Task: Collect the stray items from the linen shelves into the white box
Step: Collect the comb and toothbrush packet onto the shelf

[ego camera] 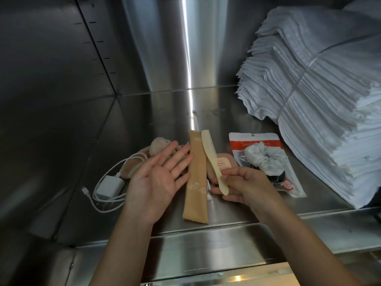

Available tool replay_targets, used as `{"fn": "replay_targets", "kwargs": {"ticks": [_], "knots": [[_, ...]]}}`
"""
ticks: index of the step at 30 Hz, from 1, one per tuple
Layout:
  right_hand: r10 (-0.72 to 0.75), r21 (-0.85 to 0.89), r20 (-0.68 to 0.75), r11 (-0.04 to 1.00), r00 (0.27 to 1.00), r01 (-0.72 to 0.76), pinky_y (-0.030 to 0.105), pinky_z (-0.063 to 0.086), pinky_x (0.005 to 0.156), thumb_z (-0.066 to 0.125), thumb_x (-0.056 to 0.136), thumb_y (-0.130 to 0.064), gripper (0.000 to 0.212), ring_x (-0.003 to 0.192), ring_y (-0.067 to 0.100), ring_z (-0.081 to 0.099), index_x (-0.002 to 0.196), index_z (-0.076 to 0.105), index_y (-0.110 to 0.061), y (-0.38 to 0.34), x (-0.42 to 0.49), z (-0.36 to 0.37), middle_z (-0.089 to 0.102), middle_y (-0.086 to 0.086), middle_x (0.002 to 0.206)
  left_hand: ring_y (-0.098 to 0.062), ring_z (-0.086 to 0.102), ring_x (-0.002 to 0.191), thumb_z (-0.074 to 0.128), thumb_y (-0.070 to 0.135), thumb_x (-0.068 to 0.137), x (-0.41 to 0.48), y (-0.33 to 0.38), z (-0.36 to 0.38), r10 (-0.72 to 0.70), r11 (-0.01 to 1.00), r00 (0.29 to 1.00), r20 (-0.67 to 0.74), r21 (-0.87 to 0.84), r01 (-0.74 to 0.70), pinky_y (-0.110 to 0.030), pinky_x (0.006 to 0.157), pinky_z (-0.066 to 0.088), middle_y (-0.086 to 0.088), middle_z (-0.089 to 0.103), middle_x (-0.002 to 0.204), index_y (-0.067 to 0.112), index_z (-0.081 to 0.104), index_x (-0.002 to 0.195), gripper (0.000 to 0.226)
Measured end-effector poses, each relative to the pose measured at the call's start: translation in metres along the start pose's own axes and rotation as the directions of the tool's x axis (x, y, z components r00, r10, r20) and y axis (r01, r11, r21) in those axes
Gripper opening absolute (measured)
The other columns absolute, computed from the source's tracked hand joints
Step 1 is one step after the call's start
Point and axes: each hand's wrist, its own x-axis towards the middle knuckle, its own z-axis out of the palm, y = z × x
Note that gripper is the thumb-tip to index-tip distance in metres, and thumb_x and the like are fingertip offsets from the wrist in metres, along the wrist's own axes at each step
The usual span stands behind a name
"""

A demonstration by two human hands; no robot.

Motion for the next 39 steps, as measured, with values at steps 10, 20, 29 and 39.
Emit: {"fn": "replay_targets", "kwargs": {"ticks": [10,20,29,39], "knots": [[-0.066,-0.201,0.034,0.977,0.997,0.072,0.018,0.052,0.064,0.057,0.090,-0.018,0.013,0.074,0.010,0.070,0.084,0.068,-0.015,-0.004,-0.006,0.004,0.073,-0.002,0.084,-0.022,0.054,0.120,0.035,0.033,0.087,0.002,-0.006,0.000,-0.016,1.000,1.000,0.025,-0.001,0.016,-0.042,0.094,0.037,-0.007,0.058,0.130,0.017,0.043,0.134,0.050],[-0.127,-0.203,0.030,0.970,0.991,0.131,0.023,0.049,0.076,0.055,0.090,-0.013,0.013,0.076,0.009,0.070,0.088,0.067,-0.015,-0.004,-0.009,0.004,0.073,-0.004,0.085,-0.021,0.054,0.120,0.036,0.033,0.087,-0.001,-0.007,0.003,-0.023,1.000,0.999,0.025,0.000,0.023,-0.041,0.094,0.038,-0.007,0.058,0.129,0.017,0.043,0.134,0.050],[-0.537,-0.207,0.095,0.813,0.838,0.545,0.009,0.049,0.069,0.058,0.088,-0.002,0.020,0.086,0.000,0.065,0.096,0.066,-0.019,-0.005,-0.009,0.002,0.071,-0.012,0.088,-0.019,0.054,0.120,0.036,0.033,0.088,-0.010,-0.009,0.009,0.118,0.963,0.993,0.013,0.244,-0.118,-0.041,0.101,0.036,-0.003,0.059,0.128,0.018,0.045,0.132,0.047],[-0.765,-0.782,0.418,-0.029,0.489,0.623,0.051,0.038,0.097,0.074,0.073,-0.005,0.043,0.112,0.034,0.056,0.115,0.062,-0.002,-0.001,-0.003,-0.006,0.060,0.015,0.120,-0.010,0.043,0.127,0.046,0.032,0.089,-0.023,-0.030,0.029,0.577,-0.052,0.784,0.229,0.968,-0.244,-0.037,0.105,0.036,0.007,0.050,0.135,0.028,0.049,0.128,0.039]]}}
